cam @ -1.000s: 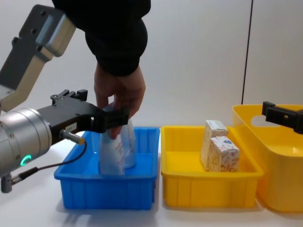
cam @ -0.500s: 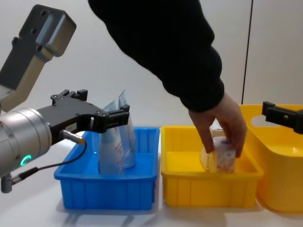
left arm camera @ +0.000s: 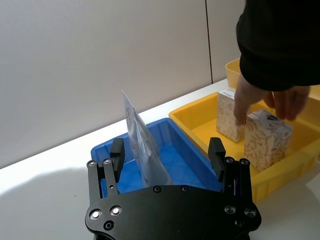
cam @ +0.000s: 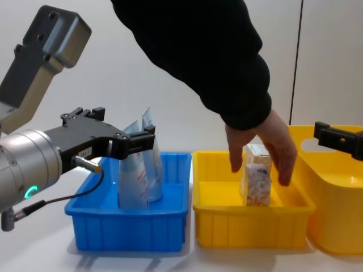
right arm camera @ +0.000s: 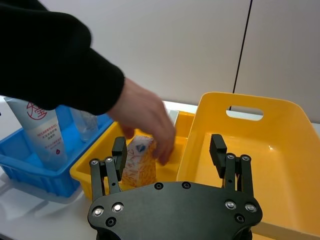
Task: Bimanual collaborative sorting of washing and personal care products
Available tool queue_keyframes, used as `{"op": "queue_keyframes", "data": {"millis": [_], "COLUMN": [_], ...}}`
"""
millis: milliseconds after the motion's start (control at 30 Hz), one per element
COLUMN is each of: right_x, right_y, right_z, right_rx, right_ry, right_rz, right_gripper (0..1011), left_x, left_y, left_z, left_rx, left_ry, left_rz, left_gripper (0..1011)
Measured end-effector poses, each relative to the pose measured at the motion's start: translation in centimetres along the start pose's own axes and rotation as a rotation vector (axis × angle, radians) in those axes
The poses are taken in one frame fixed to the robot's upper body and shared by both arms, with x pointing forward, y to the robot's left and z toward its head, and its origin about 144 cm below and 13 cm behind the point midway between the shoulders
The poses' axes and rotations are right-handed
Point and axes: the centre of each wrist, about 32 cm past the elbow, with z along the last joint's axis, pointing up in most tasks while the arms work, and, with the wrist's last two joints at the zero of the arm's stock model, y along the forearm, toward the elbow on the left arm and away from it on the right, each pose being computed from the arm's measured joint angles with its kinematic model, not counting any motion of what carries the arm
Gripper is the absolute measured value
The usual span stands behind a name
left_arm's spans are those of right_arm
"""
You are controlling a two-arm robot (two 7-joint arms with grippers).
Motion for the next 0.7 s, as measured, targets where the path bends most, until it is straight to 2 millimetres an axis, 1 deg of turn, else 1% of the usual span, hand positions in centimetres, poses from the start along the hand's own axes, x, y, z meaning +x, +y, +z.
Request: {"op": "queue_keyframes", "data": {"millis": [700], "right_x": [0.00], "right_y": [0.00], "right_z": [0.00], "right_rx": [0.000], "right_ry": [0.000], "right_rz": [0.000], "right_gripper": [1004], "left_x": [0.00], "left_y": [0.00], "left_z": [0.00], "left_rx": [0.000], "left_ry": [0.000], "left_rz": [0.000], "left_gripper": [1001]}}
